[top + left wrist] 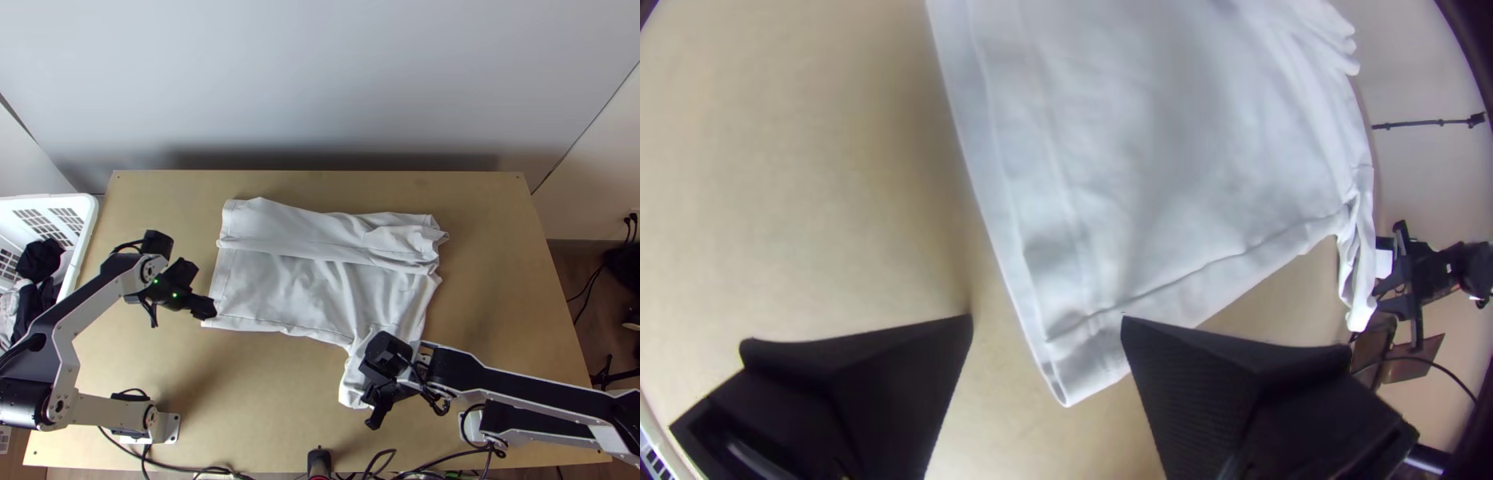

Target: Fold the t-shirt

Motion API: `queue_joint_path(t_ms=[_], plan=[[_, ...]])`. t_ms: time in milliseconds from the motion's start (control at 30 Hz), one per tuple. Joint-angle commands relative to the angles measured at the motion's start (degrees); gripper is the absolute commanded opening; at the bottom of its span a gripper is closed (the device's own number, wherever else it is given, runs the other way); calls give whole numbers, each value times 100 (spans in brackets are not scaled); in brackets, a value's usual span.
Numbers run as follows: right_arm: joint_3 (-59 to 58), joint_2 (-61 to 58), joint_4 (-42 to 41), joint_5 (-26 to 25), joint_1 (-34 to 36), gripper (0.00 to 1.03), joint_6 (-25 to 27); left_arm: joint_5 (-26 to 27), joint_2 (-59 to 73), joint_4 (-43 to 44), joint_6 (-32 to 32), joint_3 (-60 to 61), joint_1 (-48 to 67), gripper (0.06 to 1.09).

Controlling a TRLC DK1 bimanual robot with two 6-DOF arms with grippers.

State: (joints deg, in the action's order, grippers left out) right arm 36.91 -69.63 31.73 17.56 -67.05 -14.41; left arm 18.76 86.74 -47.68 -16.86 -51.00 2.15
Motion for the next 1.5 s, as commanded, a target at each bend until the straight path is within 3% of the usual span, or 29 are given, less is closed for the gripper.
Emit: queue_joint_path(t_ms=[0, 767, 1267, 1300, 1333, 1400, 1467], plan=[[54, 10, 18, 10, 16, 12, -9, 347, -140, -119, 104, -15, 75, 80], [150, 46, 53, 10, 113, 8, -88, 435, -307, 242, 131, 372, 171, 80], [141, 72, 53, 10, 113, 8, -114, 198, -351, 215, -98, 337, 75, 80], [150, 72, 53, 10, 113, 8, -132, 207, -359, 242, -124, 363, 92, 72], [159, 72, 53, 10, 113, 8, -141, 215, -395, 374, -115, 416, 92, 58], [168, 72, 44, 10, 122, 5, -176, 215, -597, 831, 8, 618, 110, 15], [159, 72, 18, 10, 148, 3, -149, 215, -781, 1121, -28, 820, 154, 9]])
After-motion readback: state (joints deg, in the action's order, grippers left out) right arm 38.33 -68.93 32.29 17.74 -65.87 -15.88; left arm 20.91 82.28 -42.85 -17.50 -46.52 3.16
